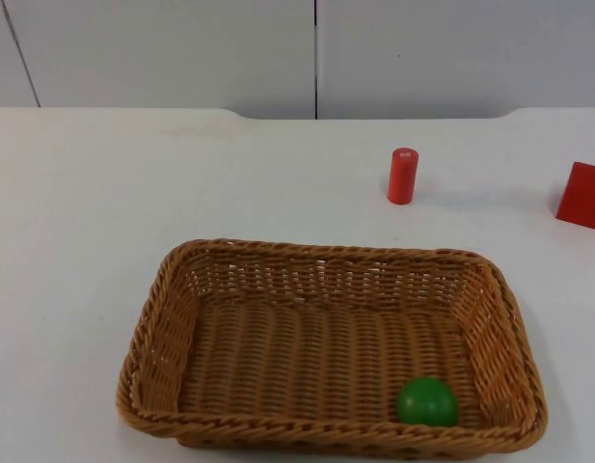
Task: Pick up the basket with the left hand and place the object to the left of the red cylinder into the basket with the right hand.
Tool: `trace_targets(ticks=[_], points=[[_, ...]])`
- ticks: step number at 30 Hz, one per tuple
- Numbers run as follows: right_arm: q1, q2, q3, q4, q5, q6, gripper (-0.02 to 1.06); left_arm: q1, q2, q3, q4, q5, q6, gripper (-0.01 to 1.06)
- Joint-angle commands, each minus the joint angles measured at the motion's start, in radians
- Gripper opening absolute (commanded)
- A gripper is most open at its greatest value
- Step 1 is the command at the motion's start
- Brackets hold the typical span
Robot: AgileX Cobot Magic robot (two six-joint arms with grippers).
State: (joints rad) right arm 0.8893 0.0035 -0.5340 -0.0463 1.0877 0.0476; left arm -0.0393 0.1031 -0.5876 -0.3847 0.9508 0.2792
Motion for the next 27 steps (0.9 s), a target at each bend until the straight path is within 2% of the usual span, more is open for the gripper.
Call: trace_targets(ticks=[1,14,21,24,27], points=[[0.005,-0.004,0.018,0.001,-0.009,-0.006,0.72,0.002,-0.035,0.005,0.038,0.019,-0.034,0.87],[0.005,-0.004,0.020,0.001,-0.009,-0.008,0.72,0.002,-0.103,0.005,0.157,0.117,-0.094,0.87],[0.005,-0.004,0.020,0.001,-0.009,-0.010,0.72,0.002,-0.103,0.066,0.231,0.149,-0.217,0.87],[0.005,-0.004,0.020,0.001,-0.009,-0.010,0.72,0.002,-0.103,0.087,0.339,0.133,-0.326,0.87],[0.005,-0.004,0.020,0.001,-0.009,-0.010,0.72,0.002,-0.103,0.087,0.377,0.133,-0.342,0.87]])
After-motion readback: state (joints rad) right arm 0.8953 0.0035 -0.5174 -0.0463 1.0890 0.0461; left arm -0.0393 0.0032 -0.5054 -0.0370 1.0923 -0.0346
